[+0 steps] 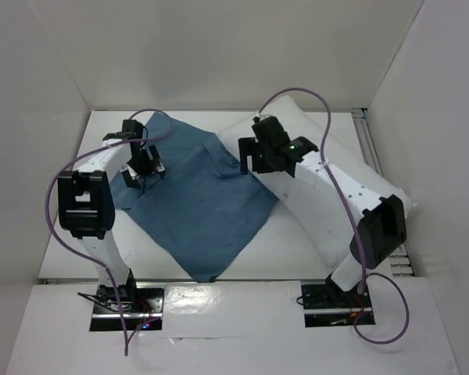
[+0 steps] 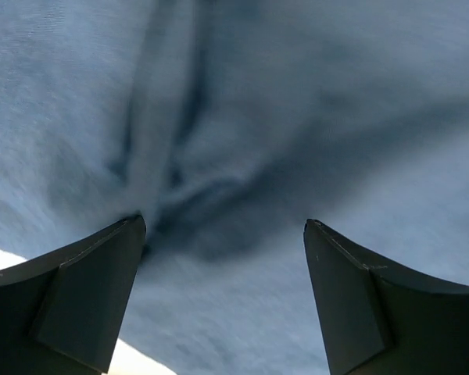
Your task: Put the pillow into the pillowcase
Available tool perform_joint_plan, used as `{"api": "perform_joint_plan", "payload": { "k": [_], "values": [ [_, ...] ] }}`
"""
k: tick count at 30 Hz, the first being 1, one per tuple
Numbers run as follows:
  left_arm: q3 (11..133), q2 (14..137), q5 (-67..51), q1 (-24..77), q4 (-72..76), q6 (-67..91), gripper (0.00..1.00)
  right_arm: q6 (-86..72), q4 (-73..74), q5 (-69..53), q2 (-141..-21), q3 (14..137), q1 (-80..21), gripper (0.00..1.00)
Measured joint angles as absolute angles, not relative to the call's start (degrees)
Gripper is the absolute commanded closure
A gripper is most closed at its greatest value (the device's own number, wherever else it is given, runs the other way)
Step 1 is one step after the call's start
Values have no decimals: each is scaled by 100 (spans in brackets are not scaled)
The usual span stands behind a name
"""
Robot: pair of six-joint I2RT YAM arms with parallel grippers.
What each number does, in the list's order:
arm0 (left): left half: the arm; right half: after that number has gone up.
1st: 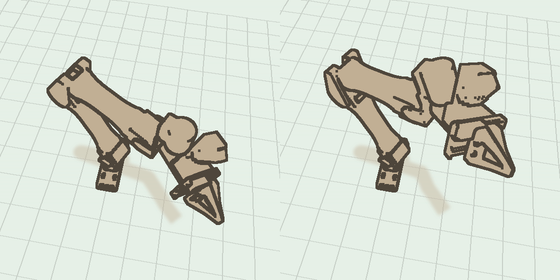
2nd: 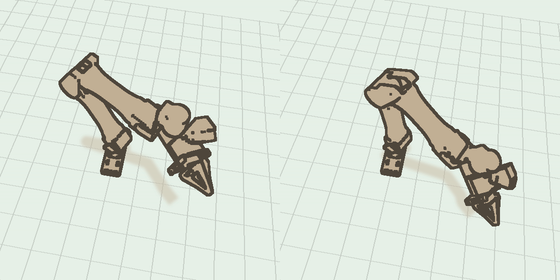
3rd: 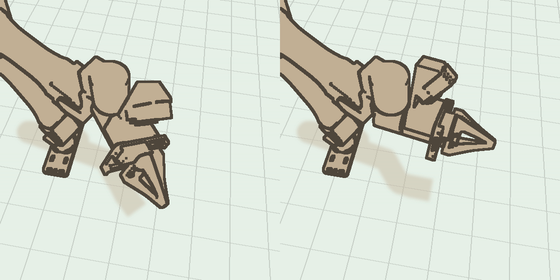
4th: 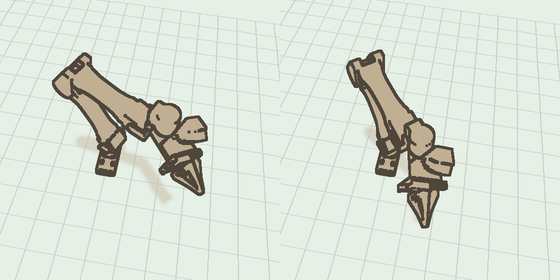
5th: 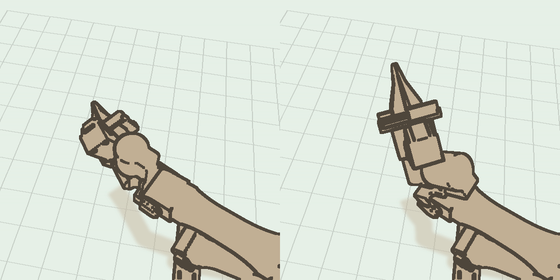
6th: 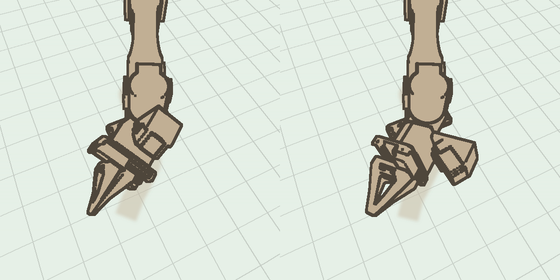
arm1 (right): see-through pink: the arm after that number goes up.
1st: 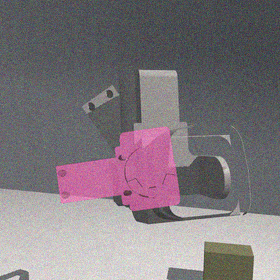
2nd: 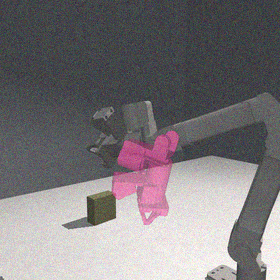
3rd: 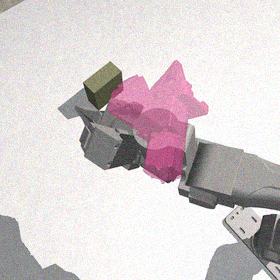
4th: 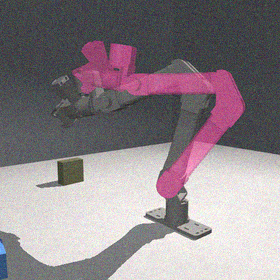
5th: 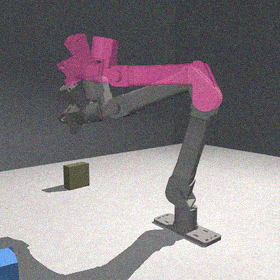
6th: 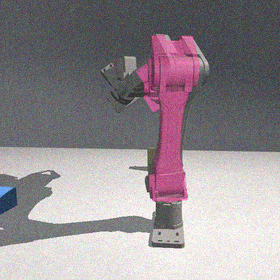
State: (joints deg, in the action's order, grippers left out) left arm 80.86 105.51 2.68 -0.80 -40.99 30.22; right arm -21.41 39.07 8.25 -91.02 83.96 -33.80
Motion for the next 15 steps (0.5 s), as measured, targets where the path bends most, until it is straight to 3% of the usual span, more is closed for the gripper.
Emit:
{"api": "perform_joint_plan", "payload": {
  "k": [9, 13, 15],
  "values": [
    [8519, 11625, 576, -624, -4211, 3367, 7, -2388, 3621, 165, -9985, 7540, -3811, 11],
    [8790, 11854, 685, -773, -4386, 3522, 12, -2475, 3415, 178, -10501, 7395, -3850, 19],
    [8879, 11915, 707, -969, -4438, 3632, 12, -2484, 3286, 185, -10639, 7297, -3879, 32]
  ]
}}
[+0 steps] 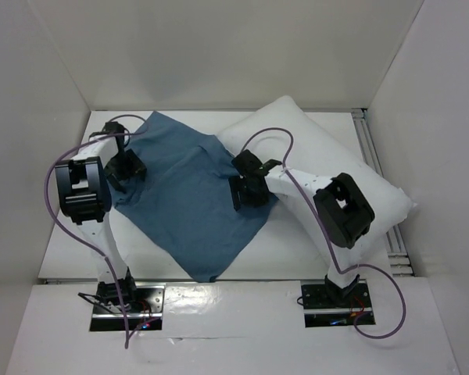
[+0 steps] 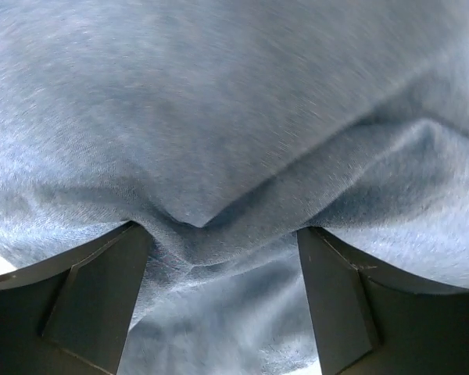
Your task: Put the pillow into the pillowcase
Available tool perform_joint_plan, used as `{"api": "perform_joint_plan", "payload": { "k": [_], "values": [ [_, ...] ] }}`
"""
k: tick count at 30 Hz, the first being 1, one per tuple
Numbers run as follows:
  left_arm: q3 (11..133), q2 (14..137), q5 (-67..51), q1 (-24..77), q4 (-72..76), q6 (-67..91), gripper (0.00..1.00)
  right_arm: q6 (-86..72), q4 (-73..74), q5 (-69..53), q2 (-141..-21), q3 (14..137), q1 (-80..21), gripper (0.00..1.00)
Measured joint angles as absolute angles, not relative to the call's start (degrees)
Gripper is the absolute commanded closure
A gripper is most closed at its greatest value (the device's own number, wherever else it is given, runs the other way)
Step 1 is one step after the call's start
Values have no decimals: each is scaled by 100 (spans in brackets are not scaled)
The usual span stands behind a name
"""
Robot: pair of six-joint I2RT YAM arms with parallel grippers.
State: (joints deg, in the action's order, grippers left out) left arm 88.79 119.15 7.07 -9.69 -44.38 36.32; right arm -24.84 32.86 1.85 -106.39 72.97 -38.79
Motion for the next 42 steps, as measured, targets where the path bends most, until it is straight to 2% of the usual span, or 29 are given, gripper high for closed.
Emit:
{"api": "perform_joint_plan", "payload": {
  "k": [1, 2, 5, 6, 8, 10, 14, 16, 18, 19, 22, 23, 24, 27, 31, 33, 34, 37, 39, 42],
  "values": [
    [8903, 11924, 709, -1118, -4447, 3669, 13, -2512, 3210, 178, -10694, 7260, -3889, 38],
    [8919, 11931, 729, -1295, -4445, 3706, 13, -2519, 3155, 176, -10757, 7258, -3900, 49],
    [8919, 11935, 862, -1813, -4442, 3798, 13, -2534, 2952, 169, -11069, 7393, -3909, 69],
    [8895, 11935, 906, -1962, -4434, 3809, 13, -2526, 2995, 187, -11192, 7546, -3909, 83],
    [8792, 11863, 934, -2263, -4421, 3909, 13, -2499, 2856, 231, -11454, 7859, -3913, 93],
    [8619, 11754, 958, -2438, -4377, 3959, 13, -2453, 2753, 279, -11745, 8239, -3913, 100],
    [8394, 11583, 1070, -2571, -4335, 4051, 10, -2287, 2777, 351, -12385, 9203, -3983, 100],
    [8392, 11557, 1160, -2486, -4340, 3972, 8, -2211, 2762, 423, -12711, 9708, -4029, 87],
    [8412, 11528, 1249, -2311, -4399, 3894, 7, -2147, 2764, 429, -12857, 9983, -4080, 79],
    [8449, 11507, 1278, -2187, -4475, 3876, 7, -2119, 2790, 427, -12866, 10029, -4101, 62],
    [8637, 11343, 1415, -1732, -4681, 3789, 4, -2051, 2816, 386, -12785, 10101, -4141, 42],
    [8750, 11229, 1472, -1573, -4757, 3771, 4, -2016, 2838, 375, -12700, 10103, -4150, 30],
    [8875, 11102, 1522, -1426, -4810, 3763, 2, -1997, 2862, 366, -12597, 10103, -4150, 26],
    [9459, 10689, 1656, -1055, -5015, 3750, 2, -1898, 2893, 392, -12070, 10106, -4150, 17],
    [10073, 10112, 1887, -720, -5017, 3717, 2, -1828, 2921, 602, -11037, 10106, -4145, 13],
    [10116, 9837, 2001, -499, -5009, 3605, 10, -1813, 2917, 740, -10488, 10060, -4088, 11],
    [10106, 9732, 2036, -370, -5022, 3542, 19, -1815, 2910, 819, -10213, 10001, -4058, 10],
    [9749, 9456, 1791, 283, -4862, 3157, 20, -1835, 2923, 1087, -9496, 9769, -3804, 8],
    [9306, 9384, 1485, 871, -4709, 2985, 20, -1850, 2976, 1264, -9094, 9472, -3433, 0],
    [8731, 9461, 1153, 1855, -4554, 2858, 17, -1905, 3177, 1404, -8783, 9085, -2718, 0]
  ]
}}
